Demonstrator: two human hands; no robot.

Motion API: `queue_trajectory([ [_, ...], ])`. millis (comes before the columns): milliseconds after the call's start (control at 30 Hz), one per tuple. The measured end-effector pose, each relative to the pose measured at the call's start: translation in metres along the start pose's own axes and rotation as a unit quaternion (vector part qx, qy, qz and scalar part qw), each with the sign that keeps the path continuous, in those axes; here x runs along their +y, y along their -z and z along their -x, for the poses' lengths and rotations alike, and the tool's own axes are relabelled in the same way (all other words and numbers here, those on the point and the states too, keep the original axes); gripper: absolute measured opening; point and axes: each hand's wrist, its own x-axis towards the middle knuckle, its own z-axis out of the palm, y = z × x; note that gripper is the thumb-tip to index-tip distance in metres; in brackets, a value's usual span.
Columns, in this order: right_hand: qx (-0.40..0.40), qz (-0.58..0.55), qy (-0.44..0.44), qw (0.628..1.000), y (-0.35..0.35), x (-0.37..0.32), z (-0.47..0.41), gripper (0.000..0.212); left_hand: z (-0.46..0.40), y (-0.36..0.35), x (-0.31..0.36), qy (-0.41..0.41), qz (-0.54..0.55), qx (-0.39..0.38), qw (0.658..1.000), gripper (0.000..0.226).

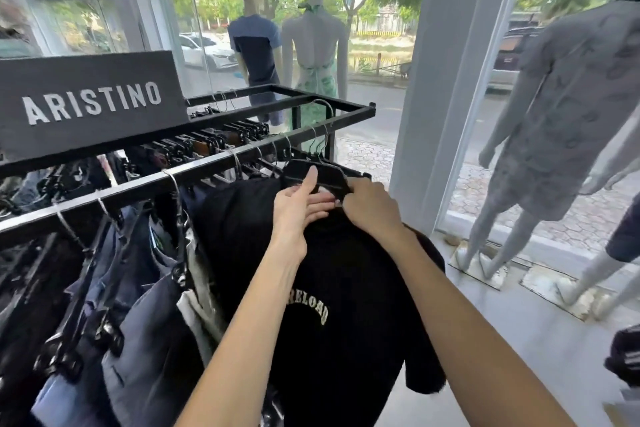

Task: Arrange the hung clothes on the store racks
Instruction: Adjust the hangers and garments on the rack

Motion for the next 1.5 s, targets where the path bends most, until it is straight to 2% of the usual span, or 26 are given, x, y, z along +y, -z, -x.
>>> queue_trajectory([
  [100, 0.009, -0.031, -0.037, 0.999, 0.035, 0.048, -0.008, 0.03, 0.003, -0.054, -0.01, 0.003, -0.016, -0.046, 0.999, 0.05],
  [233, 0.062, -0.07, -0.096, 0.991, 0.081, 0.112, -0.008, 0.029, 0.013, -0.135, -0.027, -0.008, -0.042, -0.111, 0.993, 0.026],
  [500, 0.196, -0.11, -0.188, 0.956, 0.162, 0.223, 0.022, 0.026, 0.038, -0.286, -0.067, -0.025, -0.104, -0.224, 0.969, 0.016],
  [633, 0.193, -0.101, -0.201, 0.955, 0.181, 0.248, 0.037, 0.02, 0.045, -0.327, -0.085, -0.024, -0.102, -0.268, 0.958, 0.037],
  [733, 0.167, -0.1, -0.214, 0.957, 0.179, 0.246, 0.046, 0.023, 0.038, -0.336, -0.098, -0.041, -0.152, -0.277, 0.948, 0.024],
  [833, 0.155, -0.137, -0.213, 0.955, 0.168, 0.23, 0.047, 0.028, 0.023, -0.329, -0.099, -0.082, -0.221, -0.268, 0.934, 0.036],
  [900, 0.172, -0.185, -0.205, 0.945, 0.155, 0.216, 0.042, 0.034, 0.01, -0.318, -0.092, -0.13, -0.268, -0.278, 0.913, 0.036],
  [1067, 0.265, -0.318, -0.19, 0.89, 0.117, 0.17, 0.025, 0.026, -0.027, -0.291, -0.064, -0.164, -0.306, -0.344, 0.872, 0.009],
  [1200, 0.303, -0.456, -0.237, 0.803, 0.101, 0.156, 0.022, 0.061, -0.042, -0.28, -0.044, -0.204, -0.346, -0.412, 0.818, 0.022],
  [1233, 0.316, -0.463, -0.247, 0.791, 0.101, 0.154, 0.023, 0.063, -0.041, -0.278, -0.041, -0.215, -0.357, -0.43, 0.801, 0.024],
  [1333, 0.338, -0.461, -0.272, 0.774, 0.102, 0.158, 0.027, 0.049, -0.031, -0.279, -0.041, -0.261, -0.394, -0.461, 0.751, 0.03],
  [1433, 0.36, -0.463, -0.295, 0.754, 0.106, 0.165, 0.035, 0.067, -0.017, -0.289, -0.045, -0.298, -0.4, -0.48, 0.722, 0.03],
  [1500, 0.383, -0.458, -0.302, 0.743, 0.113, 0.172, 0.045, 0.07, -0.003, -0.301, -0.049, -0.295, -0.391, -0.5, 0.714, 0.031],
])
